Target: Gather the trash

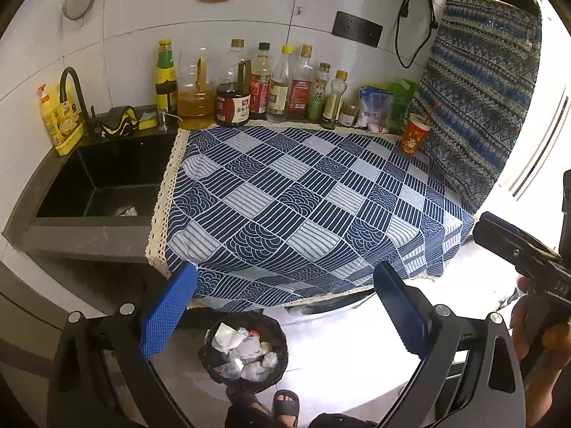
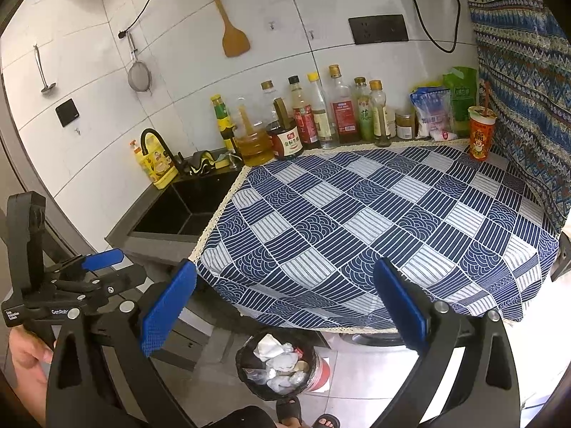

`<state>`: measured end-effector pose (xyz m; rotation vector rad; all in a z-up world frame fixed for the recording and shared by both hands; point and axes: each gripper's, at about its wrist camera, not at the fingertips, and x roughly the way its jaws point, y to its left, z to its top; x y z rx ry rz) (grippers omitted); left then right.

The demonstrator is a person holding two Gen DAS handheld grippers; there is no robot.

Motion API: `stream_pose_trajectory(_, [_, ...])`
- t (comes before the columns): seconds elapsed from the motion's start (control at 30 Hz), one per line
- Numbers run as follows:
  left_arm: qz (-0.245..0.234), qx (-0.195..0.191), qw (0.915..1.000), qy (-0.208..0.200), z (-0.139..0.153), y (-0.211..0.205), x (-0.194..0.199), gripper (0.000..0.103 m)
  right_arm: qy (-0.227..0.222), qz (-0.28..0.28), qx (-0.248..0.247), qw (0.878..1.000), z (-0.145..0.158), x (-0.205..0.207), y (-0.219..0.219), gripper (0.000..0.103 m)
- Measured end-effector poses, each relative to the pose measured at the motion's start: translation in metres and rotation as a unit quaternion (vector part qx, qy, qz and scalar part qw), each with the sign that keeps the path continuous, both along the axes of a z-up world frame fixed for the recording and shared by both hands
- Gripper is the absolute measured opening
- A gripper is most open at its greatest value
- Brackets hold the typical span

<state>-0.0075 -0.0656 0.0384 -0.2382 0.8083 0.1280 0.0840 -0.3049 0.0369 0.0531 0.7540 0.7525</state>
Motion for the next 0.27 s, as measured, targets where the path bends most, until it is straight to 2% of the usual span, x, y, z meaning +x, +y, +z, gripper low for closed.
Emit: stream_pose_trajectory(0.27, [-0.003, 0.0, 1.0, -0.001, -0.001, 0.001, 0.0037, 0.096, 0.004, 0.002, -0.007, 1.0, -0.0031, 0.0027, 0.0054, 0.098])
